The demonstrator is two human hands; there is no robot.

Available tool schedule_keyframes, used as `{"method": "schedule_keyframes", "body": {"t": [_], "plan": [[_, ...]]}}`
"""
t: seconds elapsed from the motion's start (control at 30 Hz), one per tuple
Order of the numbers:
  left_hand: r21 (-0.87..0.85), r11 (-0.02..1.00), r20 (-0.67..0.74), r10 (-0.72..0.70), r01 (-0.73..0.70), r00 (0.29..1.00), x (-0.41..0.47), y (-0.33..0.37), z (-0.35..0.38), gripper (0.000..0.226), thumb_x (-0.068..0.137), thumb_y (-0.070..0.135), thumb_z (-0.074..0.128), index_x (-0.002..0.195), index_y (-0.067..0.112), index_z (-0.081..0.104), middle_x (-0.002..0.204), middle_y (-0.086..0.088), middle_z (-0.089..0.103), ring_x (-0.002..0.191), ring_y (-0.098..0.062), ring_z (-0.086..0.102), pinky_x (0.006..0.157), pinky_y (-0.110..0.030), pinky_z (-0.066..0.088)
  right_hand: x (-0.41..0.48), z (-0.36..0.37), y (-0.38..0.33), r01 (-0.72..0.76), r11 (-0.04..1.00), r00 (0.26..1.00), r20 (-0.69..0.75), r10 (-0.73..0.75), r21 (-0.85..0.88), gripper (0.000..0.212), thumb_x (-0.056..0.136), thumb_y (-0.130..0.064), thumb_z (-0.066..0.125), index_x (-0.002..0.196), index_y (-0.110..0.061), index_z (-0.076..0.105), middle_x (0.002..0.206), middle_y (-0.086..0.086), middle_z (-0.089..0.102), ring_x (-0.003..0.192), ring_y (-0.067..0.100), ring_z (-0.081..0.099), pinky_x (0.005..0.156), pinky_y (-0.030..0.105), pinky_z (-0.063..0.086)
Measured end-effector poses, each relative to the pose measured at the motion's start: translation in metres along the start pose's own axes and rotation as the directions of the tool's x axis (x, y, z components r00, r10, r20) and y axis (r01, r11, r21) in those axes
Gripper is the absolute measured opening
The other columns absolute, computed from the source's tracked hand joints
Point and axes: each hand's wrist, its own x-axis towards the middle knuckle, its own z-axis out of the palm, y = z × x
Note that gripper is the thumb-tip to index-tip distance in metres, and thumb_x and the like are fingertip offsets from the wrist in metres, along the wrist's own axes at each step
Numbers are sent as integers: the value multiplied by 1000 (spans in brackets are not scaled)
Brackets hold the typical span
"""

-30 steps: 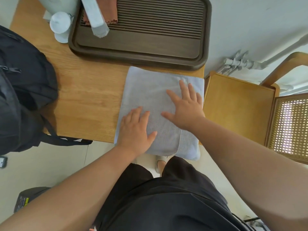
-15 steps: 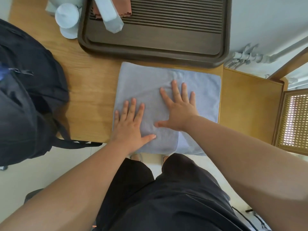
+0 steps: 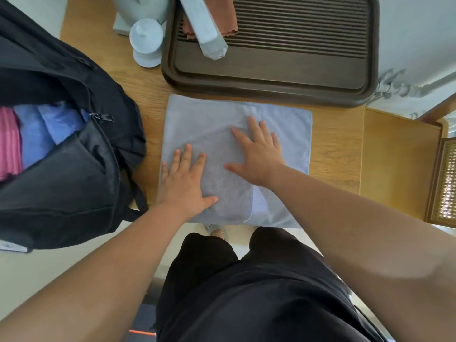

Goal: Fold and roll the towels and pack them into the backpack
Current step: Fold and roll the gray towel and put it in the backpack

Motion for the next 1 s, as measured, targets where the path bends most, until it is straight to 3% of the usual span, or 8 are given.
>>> {"method": "schedule_keyframes", "body": {"t": [0.07,0.1,0.17,0.23,0.37,0.5,0.67,1.0], "plan": [[-67,998,-75,10,-15,997,-5,15,-4,93,77,64,68,152,27,27,160,-12,22,146,-34,21,119,-48,21,-8,-7,11,-71,995,992,-95,78,74,83,87,-67,56,156,-37,22,167,4,6,153,31,4,123,50,12],[-101,994,-139,30,-44,990,-9,24,-5,76,78,59,69,140,23,44,145,-11,41,134,-34,36,110,-46,31,-12,-11,19,-103,991,986,-120,113,87,78,88,-65,56,154,-34,28,164,4,15,150,31,12,121,49,18],[-164,980,-210,73,-109,975,-15,44,-4,45,82,52,68,110,18,57,111,-5,57,108,-30,50,91,-41,40,-19,-17,33,-142,986,981,-124,152,89,68,90,-61,55,148,-29,39,156,3,29,143,30,25,116,48,26],[-238,959,-155,117,-152,981,-23,64,-2,32,87,48,64,94,19,53,95,0,57,97,-25,50,81,-37,40,-25,-21,45,-144,987,983,-109,151,71,61,90,-59,56,142,-27,46,150,0,36,138,28,30,112,46,30],[-245,956,-77,148,-163,986,-36,94,7,38,86,53,64,82,20,45,82,4,52,86,-20,50,70,-33,37,-21,-27,54,-32,999,996,-83,34,29,63,90,-56,57,146,-29,43,153,-3,35,142,25,26,115,44,26],[-223,971,-75,77,-92,994,-45,104,22,42,83,57,68,82,21,46,84,5,51,84,-18,48,70,-33,42,-5,-27,47,61,998,998,-15,-61,-22,70,89,-60,56,151,-34,37,160,-3,26,148,26,16,117,47,21],[-299,950,-101,60,-88,993,-50,101,36,23,83,34,73,85,21,54,88,6,52,87,-17,48,70,-29,44,5,-32,35,35,997,999,-15,-36,-74,69,88,-63,55,149,-36,39,159,1,26,149,30,16,116,51,22],[-422,899,-189,38,-116,981,-50,89,50,11,84,21,74,80,20,65,82,8,52,83,-13,45,66,-25,35,7,-30,21,4,1000,1000,14,-4,-30,79,84,-59,62,149,-20,40,159,-4,26,145,25,24,113,49,27]]}}
